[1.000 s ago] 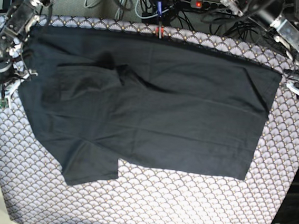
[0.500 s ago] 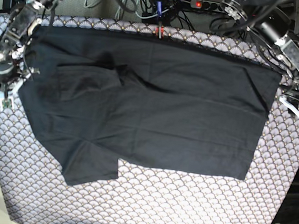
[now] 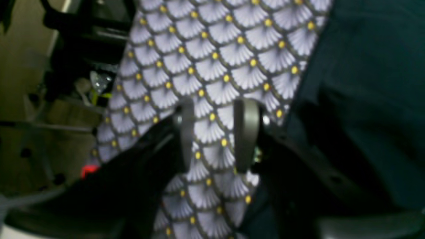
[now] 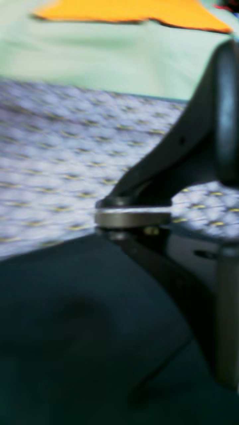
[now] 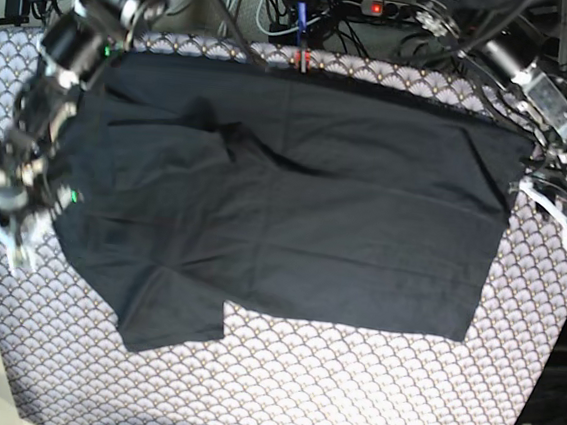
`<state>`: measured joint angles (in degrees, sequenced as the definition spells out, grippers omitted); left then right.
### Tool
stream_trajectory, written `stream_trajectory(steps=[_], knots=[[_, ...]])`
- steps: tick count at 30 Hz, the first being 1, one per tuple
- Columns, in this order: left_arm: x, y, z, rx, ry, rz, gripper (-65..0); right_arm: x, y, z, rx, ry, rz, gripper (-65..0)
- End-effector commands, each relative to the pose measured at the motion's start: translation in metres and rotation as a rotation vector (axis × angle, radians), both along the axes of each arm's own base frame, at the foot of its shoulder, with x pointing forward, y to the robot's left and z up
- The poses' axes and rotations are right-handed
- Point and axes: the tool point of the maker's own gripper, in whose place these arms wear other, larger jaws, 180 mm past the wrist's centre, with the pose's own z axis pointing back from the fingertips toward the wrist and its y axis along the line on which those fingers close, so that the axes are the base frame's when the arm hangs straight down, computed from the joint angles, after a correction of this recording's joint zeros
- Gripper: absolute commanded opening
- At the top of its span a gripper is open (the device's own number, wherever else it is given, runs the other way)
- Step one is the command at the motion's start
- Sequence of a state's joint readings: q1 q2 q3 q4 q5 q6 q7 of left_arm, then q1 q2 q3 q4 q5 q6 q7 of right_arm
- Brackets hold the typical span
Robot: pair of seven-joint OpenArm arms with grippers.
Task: Fold the T-shirt properly
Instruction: 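Move both grippers down to the shirt's opposite sleeve and hem edge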
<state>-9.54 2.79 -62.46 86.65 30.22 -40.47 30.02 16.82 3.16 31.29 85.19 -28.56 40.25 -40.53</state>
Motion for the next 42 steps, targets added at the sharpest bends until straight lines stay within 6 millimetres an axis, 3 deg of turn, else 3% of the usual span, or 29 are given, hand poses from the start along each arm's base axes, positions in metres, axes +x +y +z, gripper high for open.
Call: stream_trajectory(steps=[1,5,9,14,21,24,26,28,34,42], knots=[[0.006,0.011,0.021,0.041,-0.058,0.019,-45.1,0.012,0.0,0.017,-0.019,-0.036,0.009,-61.8],[0.009,0.007,0.024,0.038,-0.071,0.02,-45.1,0.036,0.022,0.035,-0.035,-0.047,0.064,-49.6],[0.013,0.003,0.023,0.022,-0.078,0.018,-45.1,0.047,0.035,0.043,0.0,-0.081,0.084,-37.8],[0.033,0.001,0.033,0.008,-0.122,0.014,-45.1,0.054,0.037,0.047,0.058,-0.119,0.108,-31.0],[0.078,-0.006,0.042,-0.036,-0.166,-0.043,-45.1,0.069,0.042,0.013,0.158,-0.042,0.134,-30.6],[0.101,-0.022,0.04,-0.046,-0.156,-0.124,-45.0,0.082,0.046,0.002,0.208,-0.028,0.148,-30.6],[0.117,-0.031,0.049,-0.026,-0.162,-0.182,-45.0,0.093,0.052,0.0,0.244,-0.037,0.163,-30.6],[0.127,-0.042,0.054,-0.005,-0.16,-0.229,-45.0,0.1,0.047,0.008,0.239,-0.052,0.162,-30.6],[0.139,-0.057,0.06,0.021,-0.159,-0.28,-45.0,0.116,0.037,0.03,0.243,-0.149,0.176,-30.3],[0.136,-0.049,0.08,0.072,-0.187,-0.272,-45.0,0.112,0.013,-0.008,0.411,-0.14,0.1,-30.3]])
